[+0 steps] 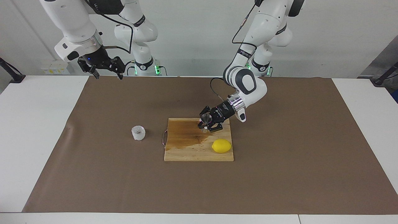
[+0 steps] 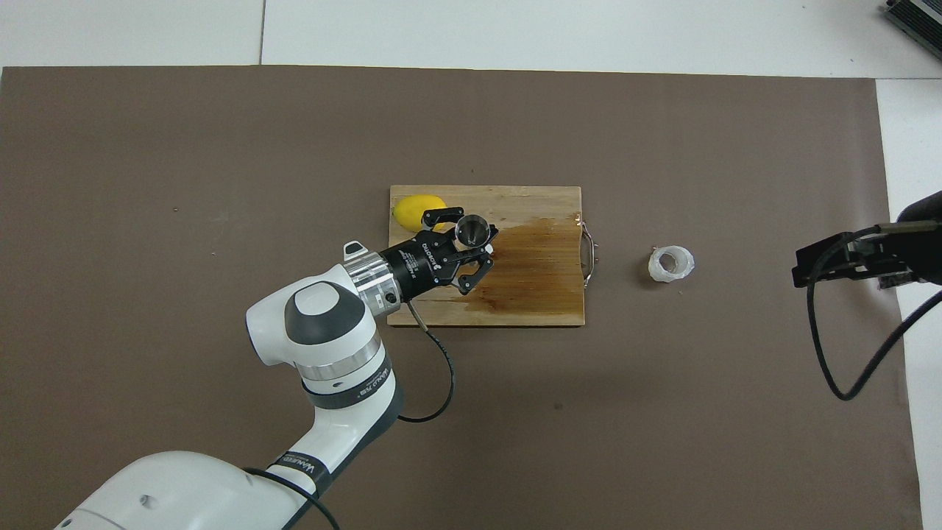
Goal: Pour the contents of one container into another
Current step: 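Lower the dark cup onto the board and open the left gripper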
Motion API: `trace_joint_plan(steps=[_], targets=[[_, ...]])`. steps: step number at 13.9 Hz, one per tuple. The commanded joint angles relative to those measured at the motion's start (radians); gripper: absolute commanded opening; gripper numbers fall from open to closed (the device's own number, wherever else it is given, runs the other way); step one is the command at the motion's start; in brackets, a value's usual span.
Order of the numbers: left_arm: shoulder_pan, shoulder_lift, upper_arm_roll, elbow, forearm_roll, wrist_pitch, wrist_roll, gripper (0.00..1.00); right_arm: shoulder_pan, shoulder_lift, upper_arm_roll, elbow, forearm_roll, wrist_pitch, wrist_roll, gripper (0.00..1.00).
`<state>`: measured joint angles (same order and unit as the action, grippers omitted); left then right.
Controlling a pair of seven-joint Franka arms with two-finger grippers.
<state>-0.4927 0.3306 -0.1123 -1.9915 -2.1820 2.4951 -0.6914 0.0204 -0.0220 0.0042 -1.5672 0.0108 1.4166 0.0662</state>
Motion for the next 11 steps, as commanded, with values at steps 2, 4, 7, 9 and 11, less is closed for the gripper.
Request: trace_joint_plan(steps=[2, 4, 7, 9, 11], targets=[[-0.007, 0.045, -0.030, 0.065, -0.058, 0.048, 0.067, 0.00, -0.007, -0.009, -0.004, -0.007, 0.021, 0.007, -0.019, 1.00], [-0.009, 0.068, -0.033, 0.101, -0.059, 0.083, 0.070, 0.00, -0.007, -0.009, -0.004, -0.007, 0.021, 0.007, -0.019, 1.00], [-0.010, 0.087, -0.033, 0.112, -0.059, 0.087, 0.072, 0.00, -0.007, -0.009, -0.004, -0.007, 0.021, 0.007, -0.019, 1.00], [-0.007, 0.129, -0.036, 0.138, -0.061, 0.070, 0.120, 0.00, -0.005, -0.009, -0.004, -0.007, 0.021, 0.007, -0.019, 1.00], [-0.007, 0.133, -0.040, 0.143, -0.061, 0.071, 0.147, 0.00, -0.007, -0.009, -0.004, -0.007, 0.021, 0.007, -0.019, 1.00]])
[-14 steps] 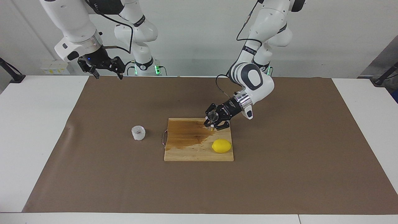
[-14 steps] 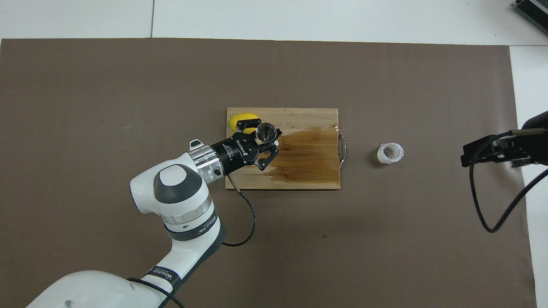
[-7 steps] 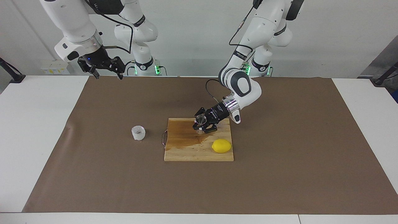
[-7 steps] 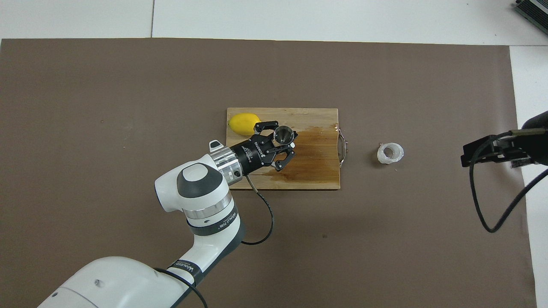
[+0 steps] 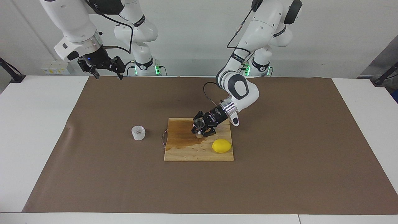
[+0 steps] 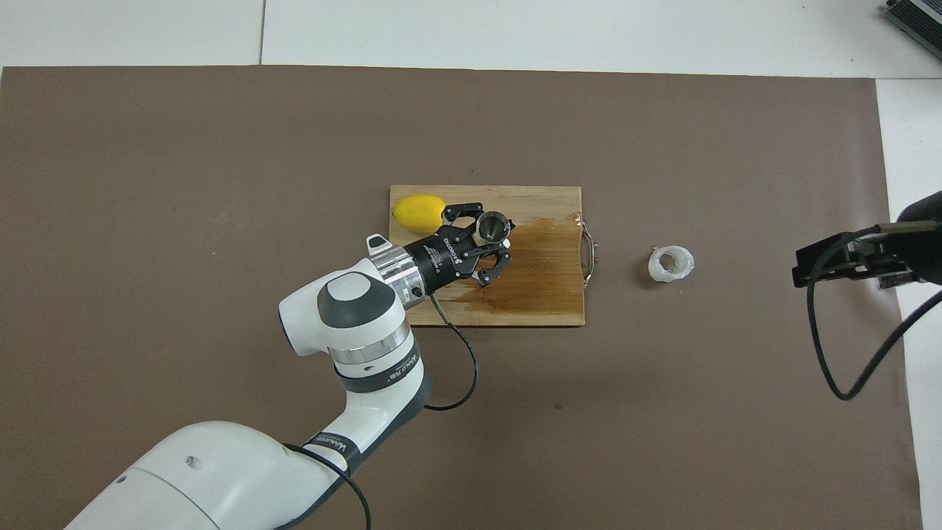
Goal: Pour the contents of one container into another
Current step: 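Lower the dark cup onto the board and open the left gripper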
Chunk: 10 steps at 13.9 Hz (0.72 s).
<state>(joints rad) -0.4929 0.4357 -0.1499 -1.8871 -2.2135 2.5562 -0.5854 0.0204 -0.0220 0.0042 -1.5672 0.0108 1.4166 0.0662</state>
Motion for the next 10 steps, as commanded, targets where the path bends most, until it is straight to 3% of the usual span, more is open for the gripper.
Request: trace_joint_plan(steps=[1, 8, 10], targets=[[-0.009, 0.029, -0.002, 0.037, -0.029, 0.015, 0.044, 0.00, -0.005, -0.009, -0.004, -0.007, 0.021, 0.007, -0.019, 1.00], [-0.010, 0.031, -0.002, 0.029, -0.025, 0.030, 0.049, 0.00, -0.007, -0.009, -0.004, -0.007, 0.021, 0.007, -0.019, 1.00], [-0.009, 0.031, -0.002, 0.028, -0.023, 0.030, 0.061, 0.18, -0.007, -0.009, -0.004, -0.007, 0.021, 0.007, -0.019, 1.00]])
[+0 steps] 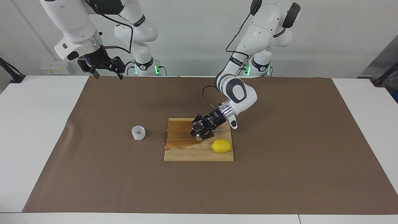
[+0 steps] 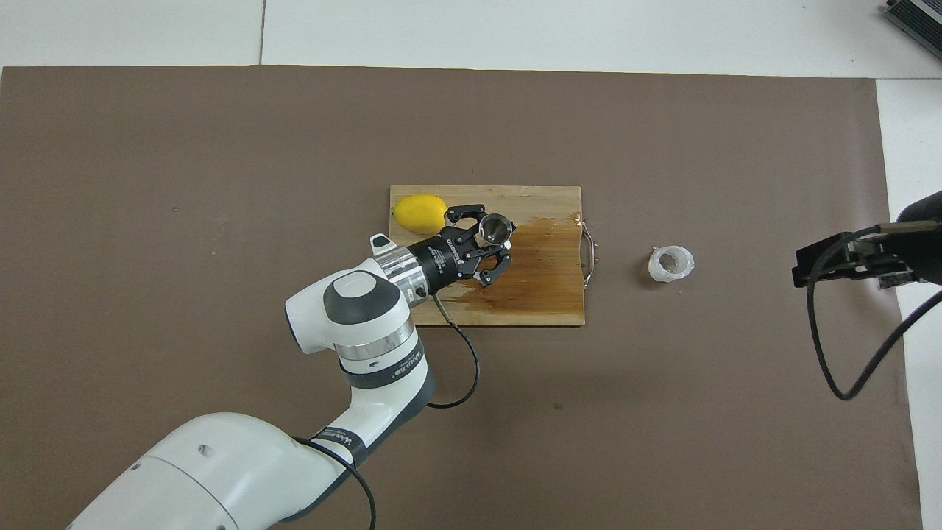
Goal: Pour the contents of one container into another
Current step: 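Lower the dark cup onto the board and open the left gripper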
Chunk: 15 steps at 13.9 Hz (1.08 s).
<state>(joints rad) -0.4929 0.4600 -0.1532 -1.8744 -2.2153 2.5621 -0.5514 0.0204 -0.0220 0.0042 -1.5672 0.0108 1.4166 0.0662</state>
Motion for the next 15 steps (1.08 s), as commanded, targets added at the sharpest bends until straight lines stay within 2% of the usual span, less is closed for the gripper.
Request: trace_joint_plan(steps=[1, 3, 5, 6, 7, 10, 12, 15], targets=[[-0.009, 0.006, 0.001, 0.014, -0.021, 0.024, 0.033, 0.33, -0.007, -0.009, -0.004, -0.007, 0.021, 0.005, -0.019, 1.00], [-0.006, 0.005, 0.001, 0.014, -0.023, 0.024, 0.034, 0.69, -0.005, -0.009, -0.004, -0.007, 0.021, 0.007, -0.019, 1.00], [-0.003, 0.003, 0.001, 0.014, -0.023, 0.024, 0.034, 0.71, -0.007, -0.009, -0.004, -0.007, 0.021, 0.007, -0.019, 1.00], [-0.001, 0.003, 0.001, 0.014, -0.023, 0.024, 0.034, 0.77, -0.007, -0.009, -0.004, -0.007, 0.021, 0.007, -0.019, 1.00], [-0.001, 0.003, 0.001, 0.014, -0.023, 0.027, 0.033, 1.00, -0.007, -0.009, -0.004, -0.007, 0.021, 0.007, -0.019, 1.00], [0.001, 0.000, 0.003, 0.014, -0.018, 0.036, 0.038, 1.00, -0.007, -0.009, -0.004, -0.007, 0.021, 0.007, -0.019, 1.00], [-0.001, -0.007, 0.003, 0.020, 0.015, 0.113, 0.071, 1.00, -0.007, -0.009, -0.004, -0.007, 0.021, 0.005, -0.019, 1.00], [-0.003, -0.020, 0.003, 0.014, 0.063, 0.139, 0.074, 1.00, -0.007, -0.009, -0.004, -0.007, 0.021, 0.007, -0.019, 1.00]])
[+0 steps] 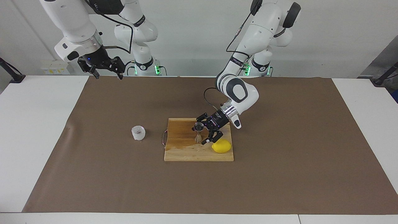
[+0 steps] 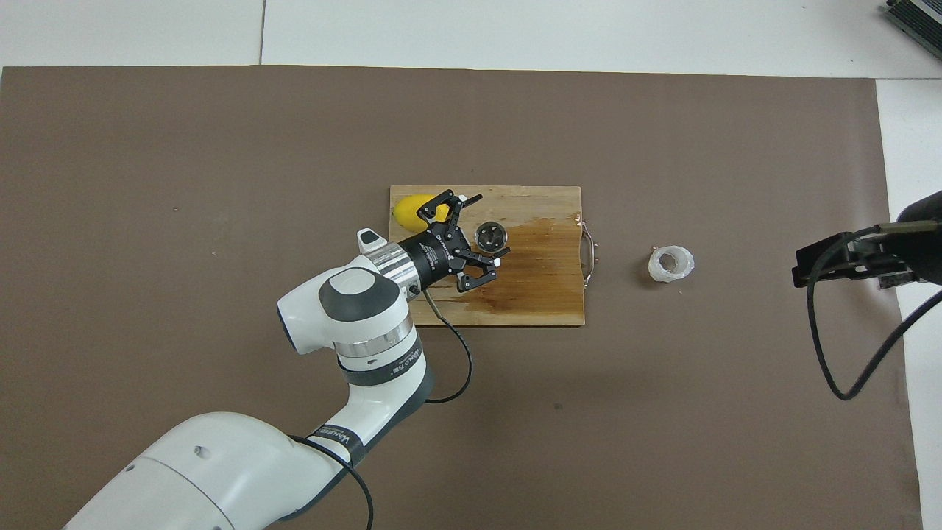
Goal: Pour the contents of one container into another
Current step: 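Lower the dark cup onto the board and open the left gripper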
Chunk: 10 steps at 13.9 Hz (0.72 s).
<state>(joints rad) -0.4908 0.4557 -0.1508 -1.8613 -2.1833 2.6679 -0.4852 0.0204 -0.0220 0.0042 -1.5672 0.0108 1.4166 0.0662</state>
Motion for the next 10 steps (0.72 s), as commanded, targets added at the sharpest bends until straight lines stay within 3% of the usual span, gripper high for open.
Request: trace_joint_plan(steps=[1, 4, 10], targets=[[-0.003, -0.023, 0.001, -0.005, 0.058, 0.043, 0.008, 1.00, -0.007, -0.009, -0.004, -0.007, 0.021, 0.007, -0.019, 1.00], [-0.021, -0.052, -0.001, -0.042, 0.109, 0.130, 0.008, 1.00, -0.007, -0.009, -0.004, -0.007, 0.021, 0.007, -0.019, 1.00], [-0.041, -0.170, 0.001, -0.170, 0.216, 0.171, 0.008, 1.00, -0.007, -0.009, -0.004, -0.007, 0.021, 0.007, -0.019, 1.00]])
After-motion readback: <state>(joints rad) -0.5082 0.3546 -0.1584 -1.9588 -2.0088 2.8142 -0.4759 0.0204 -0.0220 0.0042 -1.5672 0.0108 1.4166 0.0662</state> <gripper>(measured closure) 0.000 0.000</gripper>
